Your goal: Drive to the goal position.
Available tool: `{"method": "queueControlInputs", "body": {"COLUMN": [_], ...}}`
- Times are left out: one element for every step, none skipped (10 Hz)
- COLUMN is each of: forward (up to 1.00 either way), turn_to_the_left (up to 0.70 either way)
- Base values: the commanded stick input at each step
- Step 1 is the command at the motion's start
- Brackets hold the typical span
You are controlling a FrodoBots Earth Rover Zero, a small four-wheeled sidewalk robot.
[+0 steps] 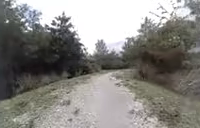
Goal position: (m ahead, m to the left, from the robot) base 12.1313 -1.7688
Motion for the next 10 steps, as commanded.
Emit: {"method": "queueControlInputs", "body": {"forward": [0.85, 0.85, 0.85, 0.85, 0.85, 0.85, 0.85, 0.85, 0.85, 0.85], "turn_to_the_left": [0.0, 0.0, 0.0, 0.0, 0.0, 0.0, 0.0, 0.0, 0.0, 0.0]}}
